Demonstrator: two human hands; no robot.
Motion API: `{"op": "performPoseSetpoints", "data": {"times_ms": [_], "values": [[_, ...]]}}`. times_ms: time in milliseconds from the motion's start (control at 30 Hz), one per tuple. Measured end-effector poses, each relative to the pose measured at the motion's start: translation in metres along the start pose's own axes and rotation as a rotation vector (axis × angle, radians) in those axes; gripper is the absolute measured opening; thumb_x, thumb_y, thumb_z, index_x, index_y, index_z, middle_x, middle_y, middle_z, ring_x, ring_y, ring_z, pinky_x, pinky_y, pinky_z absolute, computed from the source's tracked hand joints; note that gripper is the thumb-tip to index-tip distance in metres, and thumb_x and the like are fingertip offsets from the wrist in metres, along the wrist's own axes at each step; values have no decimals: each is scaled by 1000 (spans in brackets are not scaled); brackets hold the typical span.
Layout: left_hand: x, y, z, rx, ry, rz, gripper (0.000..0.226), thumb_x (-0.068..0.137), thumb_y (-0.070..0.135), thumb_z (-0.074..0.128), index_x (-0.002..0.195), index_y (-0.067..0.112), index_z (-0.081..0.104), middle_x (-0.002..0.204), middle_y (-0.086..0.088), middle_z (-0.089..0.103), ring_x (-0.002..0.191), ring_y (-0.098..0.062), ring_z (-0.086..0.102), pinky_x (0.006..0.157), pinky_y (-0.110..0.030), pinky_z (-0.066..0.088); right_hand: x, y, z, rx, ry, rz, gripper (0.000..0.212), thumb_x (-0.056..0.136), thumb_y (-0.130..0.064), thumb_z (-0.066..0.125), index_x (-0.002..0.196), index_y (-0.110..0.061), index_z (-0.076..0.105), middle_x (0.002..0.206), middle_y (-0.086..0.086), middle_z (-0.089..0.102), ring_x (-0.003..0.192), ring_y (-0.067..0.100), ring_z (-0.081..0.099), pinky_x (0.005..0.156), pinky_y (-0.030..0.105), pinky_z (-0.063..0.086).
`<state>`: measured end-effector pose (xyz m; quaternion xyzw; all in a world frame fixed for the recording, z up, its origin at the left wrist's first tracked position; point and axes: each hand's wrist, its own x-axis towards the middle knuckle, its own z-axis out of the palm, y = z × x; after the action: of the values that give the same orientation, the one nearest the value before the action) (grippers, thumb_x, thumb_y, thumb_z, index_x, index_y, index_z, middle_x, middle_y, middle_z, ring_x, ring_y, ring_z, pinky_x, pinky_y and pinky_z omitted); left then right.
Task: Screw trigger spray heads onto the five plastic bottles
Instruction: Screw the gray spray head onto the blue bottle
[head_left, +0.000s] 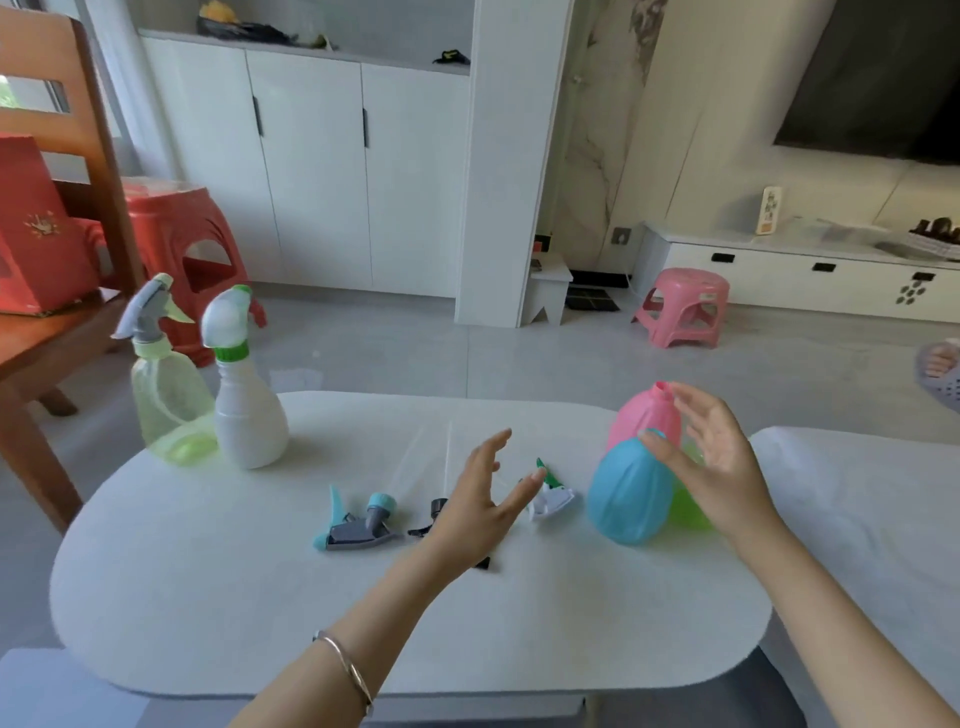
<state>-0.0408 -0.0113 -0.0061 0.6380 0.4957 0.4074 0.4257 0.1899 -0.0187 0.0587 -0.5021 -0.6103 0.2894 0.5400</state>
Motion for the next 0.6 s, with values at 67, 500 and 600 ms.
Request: {"op": "performPoseSetpoints", "data": {"times_ms": [67,500,600], "values": [[1,0,11,-4,-18,-24,76,80,61,54,146,30,30,149,11,34,127,-8,42,97,-22,32,-1,15,-5,35,0,17,60,68,-28,75,123,-29,50,141,-5,50,129,3,45,111,29,33],[1,1,40,59,-55,-92,51,91,45,56,138,26,45,117,15,52,105,20,45,100,-19,33,5,66,-1,-89,70,83,33,78,-12,74,101,-28,57,103,-8,62,101,15,58,87,21,42],[1,1,39,48,-54,-89,50,92,43,56,137,25,45,114,16,51,103,22,45,102,-20,33,4,62,-1,-78,99,83,28,76,-16,76,89,-35,61,96,-11,65,91,7,61,77,9,45]]}}
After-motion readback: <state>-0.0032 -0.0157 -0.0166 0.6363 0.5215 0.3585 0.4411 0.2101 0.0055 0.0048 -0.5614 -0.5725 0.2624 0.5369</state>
